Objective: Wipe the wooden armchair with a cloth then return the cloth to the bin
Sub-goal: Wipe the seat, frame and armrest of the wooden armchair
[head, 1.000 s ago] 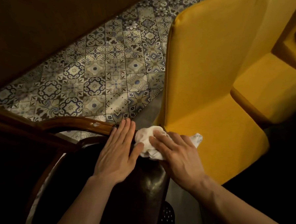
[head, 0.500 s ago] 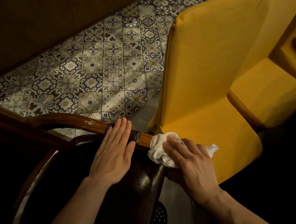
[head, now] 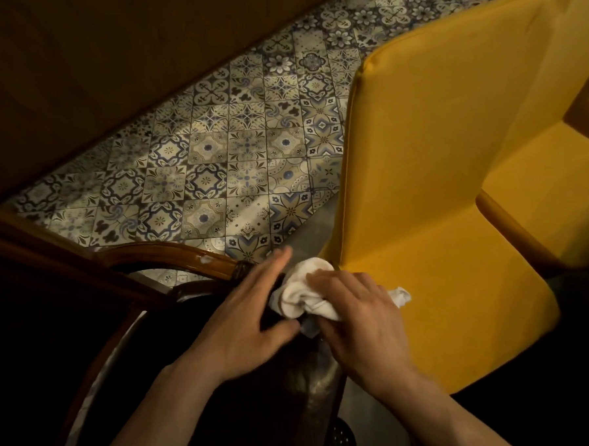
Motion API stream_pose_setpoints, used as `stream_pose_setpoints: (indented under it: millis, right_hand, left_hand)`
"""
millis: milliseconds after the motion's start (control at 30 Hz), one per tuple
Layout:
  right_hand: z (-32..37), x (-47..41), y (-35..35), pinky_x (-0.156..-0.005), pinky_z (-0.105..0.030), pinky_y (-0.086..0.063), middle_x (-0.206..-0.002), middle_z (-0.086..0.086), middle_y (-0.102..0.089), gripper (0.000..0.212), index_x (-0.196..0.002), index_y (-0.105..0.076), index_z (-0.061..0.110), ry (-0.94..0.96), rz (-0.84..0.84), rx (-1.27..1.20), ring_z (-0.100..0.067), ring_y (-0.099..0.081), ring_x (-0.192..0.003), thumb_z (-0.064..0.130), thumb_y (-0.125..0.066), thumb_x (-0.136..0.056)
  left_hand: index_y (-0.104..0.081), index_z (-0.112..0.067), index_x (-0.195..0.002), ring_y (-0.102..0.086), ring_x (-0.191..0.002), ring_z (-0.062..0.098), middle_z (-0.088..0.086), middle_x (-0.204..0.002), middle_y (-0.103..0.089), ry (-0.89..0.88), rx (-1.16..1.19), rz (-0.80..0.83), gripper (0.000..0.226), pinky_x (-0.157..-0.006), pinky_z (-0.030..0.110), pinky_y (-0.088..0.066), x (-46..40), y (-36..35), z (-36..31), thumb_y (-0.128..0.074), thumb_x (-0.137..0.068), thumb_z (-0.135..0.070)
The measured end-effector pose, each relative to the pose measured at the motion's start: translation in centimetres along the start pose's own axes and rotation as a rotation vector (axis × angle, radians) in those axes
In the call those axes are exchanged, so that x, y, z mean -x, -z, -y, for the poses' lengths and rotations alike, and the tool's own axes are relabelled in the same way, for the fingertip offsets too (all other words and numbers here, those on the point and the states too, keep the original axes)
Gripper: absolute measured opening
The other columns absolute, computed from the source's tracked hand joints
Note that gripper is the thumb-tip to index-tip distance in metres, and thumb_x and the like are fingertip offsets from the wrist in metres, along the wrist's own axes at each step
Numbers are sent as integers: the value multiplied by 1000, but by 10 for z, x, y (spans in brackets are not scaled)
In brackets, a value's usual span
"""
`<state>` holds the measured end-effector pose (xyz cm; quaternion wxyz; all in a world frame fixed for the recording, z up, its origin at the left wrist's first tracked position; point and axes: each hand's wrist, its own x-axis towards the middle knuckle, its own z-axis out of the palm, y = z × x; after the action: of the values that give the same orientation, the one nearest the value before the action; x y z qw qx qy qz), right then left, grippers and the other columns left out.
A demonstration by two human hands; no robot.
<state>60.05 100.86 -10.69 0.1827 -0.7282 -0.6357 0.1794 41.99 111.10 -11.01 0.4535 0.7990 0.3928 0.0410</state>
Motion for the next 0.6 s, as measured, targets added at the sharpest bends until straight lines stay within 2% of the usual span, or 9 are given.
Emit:
stream_pose_setpoints:
  millis: [67, 167, 267, 333, 367, 400, 467, 500, 600]
  right_hand:
    - [6, -1, 2, -75, -38, -50, -119, 8, -61, 50, -131, -49, 30, -32, -76, -163, -18, -58, -101, 32, -65, -84]
    - [24, -9, 1, -78, -29, -49, -121, 8, -57, 60, -138, -32, 36, -77, -54, -511, -8, -59, -106, 27, -61, -86]
    - [37, -17, -1, -99, -30, -50, -140, 10, -49, 81, -156, -12, 37, -38, 72, -686, -8, -55, -125, 29, -57, -89]
    - [40, -23, -6, -111, -17, -37, -156, 20, -33, 86, -161, -1, 36, 5, 93, -730, 0, -39, -142, 37, -53, -93]
    - [39, -26, -7, -112, -13, -34, -158, 24, -29, 84, -162, 0, 35, 9, 81, -739, 3, -35, -144, 42, -52, -96]
    - [38, -28, -9, -112, -14, -34, -158, 25, -28, 81, -162, -2, 35, -10, 53, -735, 3, -36, -144, 48, -50, -98]
    - [29, -29, -15, -117, -30, -38, -161, 18, -31, 74, -162, -8, 33, -67, -14, -641, -4, -37, -146, 50, -45, -100]
    - [24, -28, -18, -120, -39, -36, -165, 10, -29, 73, -163, -10, 29, -71, -27, -508, -10, -32, -150, 48, -45, -101]
    - [12, -23, -32, -127, -45, -17, -173, 3, -4, 80, -163, 0, 24, -13, 151, -57, -15, -5, -159, 43, -46, -101]
  left_hand:
    - [-4, -54, -156, -7, -152, -8, -31, -166, -6, -125, -55, 13, 109, -121, 32, -25, 4, -7, -12, -73, -73, -45]
    - [-12, -50, -156, -26, -148, -3, -27, -160, -23, -117, -35, -139, 113, -115, 24, -35, 3, -12, -19, -81, -67, -38]
    - [-31, -48, -145, -50, -126, 1, -26, -139, -43, -104, -71, -318, 90, -91, 14, -42, 2, 0, -15, -79, -71, -30]
    - [-48, -41, -130, -59, -111, 10, -20, -125, -55, -127, -167, -395, 69, -80, 20, -44, 5, 12, -9, -78, -70, -25]
    - [-53, -37, -121, -62, -105, 16, -17, -118, -59, -127, -198, -432, 59, -77, 26, -47, 7, 20, -4, -77, -70, -21]
    - [-56, -33, -114, -64, -100, 20, -13, -112, -62, -115, -214, -471, 53, -74, 31, -49, 8, 28, 1, -77, -69, -17]
    - [-56, -29, -108, -63, -95, 24, -7, -107, -63, -73, -248, -543, 50, -71, 34, -50, 8, 46, 15, -77, -67, -10]
    - [-55, -28, -108, -61, -95, 26, -5, -106, -61, -45, -294, -574, 51, -70, 34, -48, 7, 56, 22, -76, -66, -7]
    - [-56, -26, -115, -55, -108, 29, 2, -119, -52, 55, -468, -549, 60, -81, 42, -51, -1, 75, 40, -78, -66, 0]
